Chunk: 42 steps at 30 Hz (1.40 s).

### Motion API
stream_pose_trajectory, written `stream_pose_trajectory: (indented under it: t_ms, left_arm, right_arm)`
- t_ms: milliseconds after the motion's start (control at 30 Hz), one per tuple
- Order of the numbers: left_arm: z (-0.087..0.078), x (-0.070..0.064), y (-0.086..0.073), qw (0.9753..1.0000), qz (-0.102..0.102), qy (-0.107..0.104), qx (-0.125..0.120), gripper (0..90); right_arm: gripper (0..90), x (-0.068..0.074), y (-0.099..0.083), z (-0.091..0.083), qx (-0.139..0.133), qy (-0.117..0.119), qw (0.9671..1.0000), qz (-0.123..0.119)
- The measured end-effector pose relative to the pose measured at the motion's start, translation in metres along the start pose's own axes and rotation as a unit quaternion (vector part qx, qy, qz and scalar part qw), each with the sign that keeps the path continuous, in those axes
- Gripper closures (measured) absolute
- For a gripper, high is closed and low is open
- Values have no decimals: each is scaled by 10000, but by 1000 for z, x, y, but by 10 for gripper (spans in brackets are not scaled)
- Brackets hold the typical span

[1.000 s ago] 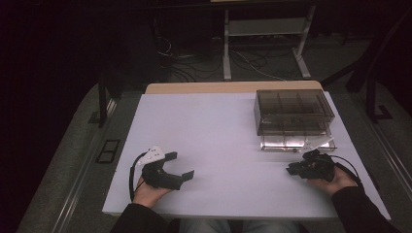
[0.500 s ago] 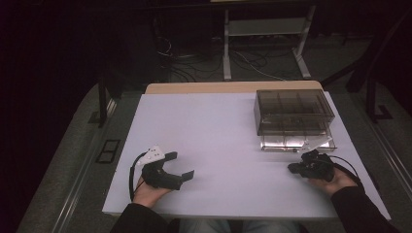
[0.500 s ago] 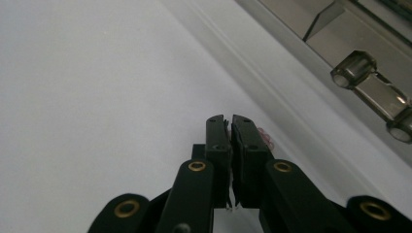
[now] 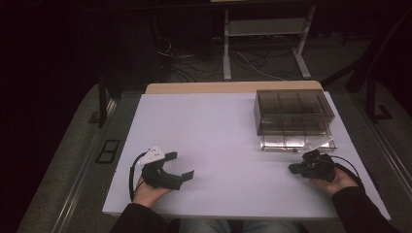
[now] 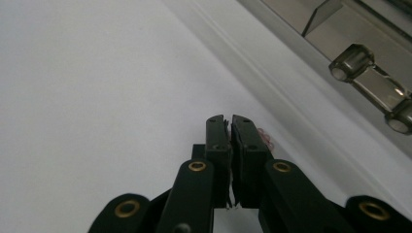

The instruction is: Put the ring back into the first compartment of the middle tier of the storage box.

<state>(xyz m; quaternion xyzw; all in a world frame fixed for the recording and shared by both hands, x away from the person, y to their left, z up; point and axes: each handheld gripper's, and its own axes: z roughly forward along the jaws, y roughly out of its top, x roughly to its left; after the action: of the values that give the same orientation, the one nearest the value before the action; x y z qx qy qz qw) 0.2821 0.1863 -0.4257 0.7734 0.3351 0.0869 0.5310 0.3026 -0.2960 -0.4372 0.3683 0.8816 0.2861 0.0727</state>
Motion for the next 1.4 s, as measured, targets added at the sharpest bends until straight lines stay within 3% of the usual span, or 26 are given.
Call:
stream_pose_trajectory:
  t_ms: [1033, 1400]
  left_arm:
    - [0, 0, 0, 10000, -15, 14, -10, 0]
    - [0, 0, 0, 10000, -17, 13, -3, 0]
  right_arm:
    - [852, 0, 1, -14, -160, 259, 9994, 147]
    - [852, -2, 2, -25, -335, 267, 9989, 193]
